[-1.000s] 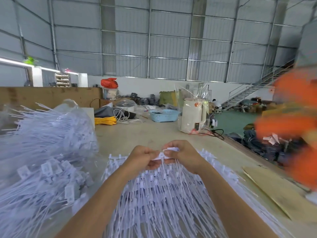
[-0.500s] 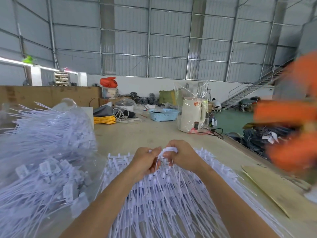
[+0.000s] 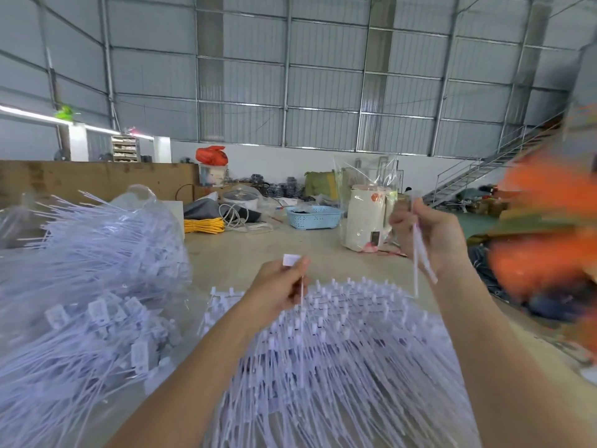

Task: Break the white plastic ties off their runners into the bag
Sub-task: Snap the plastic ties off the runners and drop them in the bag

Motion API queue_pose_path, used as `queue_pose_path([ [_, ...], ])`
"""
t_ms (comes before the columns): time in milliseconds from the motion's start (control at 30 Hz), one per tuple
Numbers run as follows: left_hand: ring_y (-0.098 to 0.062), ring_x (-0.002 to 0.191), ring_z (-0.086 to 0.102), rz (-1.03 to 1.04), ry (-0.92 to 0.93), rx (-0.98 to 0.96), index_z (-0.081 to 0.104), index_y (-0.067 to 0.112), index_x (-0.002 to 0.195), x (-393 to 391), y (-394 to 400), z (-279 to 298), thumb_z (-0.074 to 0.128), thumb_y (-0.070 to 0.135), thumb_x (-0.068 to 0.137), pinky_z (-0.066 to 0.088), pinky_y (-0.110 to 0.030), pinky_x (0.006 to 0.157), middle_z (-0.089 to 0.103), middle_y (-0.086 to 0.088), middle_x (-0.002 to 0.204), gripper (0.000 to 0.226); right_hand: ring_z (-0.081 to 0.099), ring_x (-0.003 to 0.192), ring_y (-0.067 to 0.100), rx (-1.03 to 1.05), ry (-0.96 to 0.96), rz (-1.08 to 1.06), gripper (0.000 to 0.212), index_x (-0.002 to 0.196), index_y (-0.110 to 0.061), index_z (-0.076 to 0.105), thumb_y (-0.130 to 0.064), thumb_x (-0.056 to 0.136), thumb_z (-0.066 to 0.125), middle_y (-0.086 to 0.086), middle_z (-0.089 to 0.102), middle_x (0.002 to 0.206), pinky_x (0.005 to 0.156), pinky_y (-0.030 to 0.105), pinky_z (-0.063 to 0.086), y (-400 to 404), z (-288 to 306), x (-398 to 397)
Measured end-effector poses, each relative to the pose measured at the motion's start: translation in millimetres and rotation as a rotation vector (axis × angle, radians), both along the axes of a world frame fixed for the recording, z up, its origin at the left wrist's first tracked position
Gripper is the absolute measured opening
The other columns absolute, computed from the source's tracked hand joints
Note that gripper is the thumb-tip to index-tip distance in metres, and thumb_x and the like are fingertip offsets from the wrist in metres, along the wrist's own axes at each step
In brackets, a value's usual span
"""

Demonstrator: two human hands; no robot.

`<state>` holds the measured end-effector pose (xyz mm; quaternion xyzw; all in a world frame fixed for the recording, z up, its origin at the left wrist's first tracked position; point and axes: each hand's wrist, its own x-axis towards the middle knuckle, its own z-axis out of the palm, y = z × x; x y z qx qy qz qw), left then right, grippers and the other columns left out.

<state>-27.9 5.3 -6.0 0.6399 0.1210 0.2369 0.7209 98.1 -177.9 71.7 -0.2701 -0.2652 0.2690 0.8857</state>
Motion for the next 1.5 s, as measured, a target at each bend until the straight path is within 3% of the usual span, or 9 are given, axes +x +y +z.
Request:
queue_pose_path([
  [167, -0.013, 0.055, 0.049, 0.067, -0.075, 0.046, 0.06, 0.006, 0.075, 3, -21, 5, 0.055, 0.004, 0.094, 0.042, -0.019, 0.051, 0.06, -0.003, 0.062, 0.02, 0.064, 0.088, 0.021, -0.681, -0.51, -0.135, 0.009, 0.096, -0.003, 0.06, -0.008, 0.089, 0.056, 0.014, 0.062, 0.104, 0.064, 0.026, 0.054, 37, -19, -31],
  [233, -0.013, 0.054, 0.05, 0.055, -0.076, 0.041, 0.061, 0.005, 0.076, 2, -27, 5, 0.053, -0.001, 0.093, 0.044, -0.018, 0.05, 0.059, -0.005, 0.062, 0.019, 0.062, 0.084, 0.022, -0.752, -0.585, -0.164, 0.01, 0.085, -0.005, 0.061, -0.013, 0.09, 0.058, 0.015, 0.064, 0.096, 0.064, 0.028, 0.055, 50, -32, -38],
  [533, -0.02, 0.062, 0.065, 0.028, -0.034, -0.125, 0.045, 0.014, 0.109, 2, -27, -1, 0.059, 0.0, 0.09, 0.054, -0.028, 0.057, 0.068, -0.014, 0.086, 0.028, 0.053, 0.053, 0.007, -0.725, -0.841, -0.452, 0.018, 0.072, -0.016, 0.057, -0.008, 0.086, 0.064, 0.003, 0.056, 0.064, 0.054, 0.019, 0.044, 68, -57, -44],
  [767, -0.012, 0.043, 0.056, -0.042, 0.111, -0.028, 0.058, 0.005, 0.083, -5, -42, -3, 0.048, 0.018, 0.1, 0.047, -0.021, 0.046, 0.06, -0.006, 0.062, 0.023, 0.053, 0.053, 0.008, -0.696, -0.755, -0.698, 0.009, 0.095, -0.011, 0.06, -0.014, 0.087, 0.064, -0.004, 0.058, 0.073, 0.052, 0.017, 0.042, 78, -61, -34],
  [933, -0.008, 0.041, 0.035, 0.128, 0.087, 0.161, 0.068, 0.002, 0.092, -4, -46, 3, 0.046, 0.016, 0.099, 0.028, -0.019, 0.042, 0.043, 0.0, 0.059, 0.026, 0.054, 0.058, 0.015, -0.597, -0.7, -0.649, 0.016, 0.101, -0.01, 0.06, -0.021, 0.09, 0.061, 0.008, 0.058, 0.074, 0.052, 0.022, 0.044, 82, -58, -39],
  [1033, -0.007, 0.043, 0.035, 0.272, -0.065, 0.08, 0.067, -0.001, 0.095, -13, -38, 10, 0.045, 0.016, 0.1, 0.029, -0.019, 0.045, 0.042, 0.0, 0.059, 0.029, 0.064, 0.068, 0.018, -0.417, -0.585, -0.386, 0.037, 0.105, -0.014, 0.06, -0.045, 0.085, 0.055, 0.006, 0.065, 0.086, 0.057, 0.026, 0.053, 80, -59, -47],
  [1133, -0.001, 0.037, 0.033, 0.42, -0.238, 0.007, 0.067, 0.005, 0.098, -39, -8, 32, 0.043, 0.02, 0.102, 0.028, -0.016, 0.042, 0.041, 0.007, 0.053, 0.029, 0.066, 0.073, 0.023, -0.562, -0.669, -0.326, 0.036, 0.107, -0.02, 0.059, -0.045, 0.081, 0.058, 0.003, 0.067, 0.095, 0.06, 0.031, 0.052, 82, -72, -41],
  [1333, -0.013, 0.053, 0.034, 0.83, -0.227, 0.593, 0.045, 0.014, 0.061, -127, 76, 89, 0.043, 0.018, 0.101, 0.028, -0.03, 0.057, 0.04, -0.002, 0.057, 0.04, 0.064, 0.078, 0.03, -0.971, -0.906, -0.267, 0.021, 0.1, -0.007, 0.063, 0.0, 0.081, 0.068, 0.017, 0.066, 0.095, 0.056, 0.016, 0.049, 88, -127, -12],
  [1500, -0.033, 0.075, 0.055, 1.207, 0.26, 0.93, 0.06, -0.004, 0.105, -187, 151, 111, 0.04, 0.011, 0.099, 0.035, -0.032, 0.063, 0.063, -0.021, 0.088, 0.026, 0.065, 0.077, 0.021, -0.998, -0.951, -0.304, 0.02, 0.077, -0.02, 0.065, -0.001, 0.079, 0.07, 0.004, 0.07, 0.084, 0.058, 0.006, 0.045, 86, -126, -15],
])
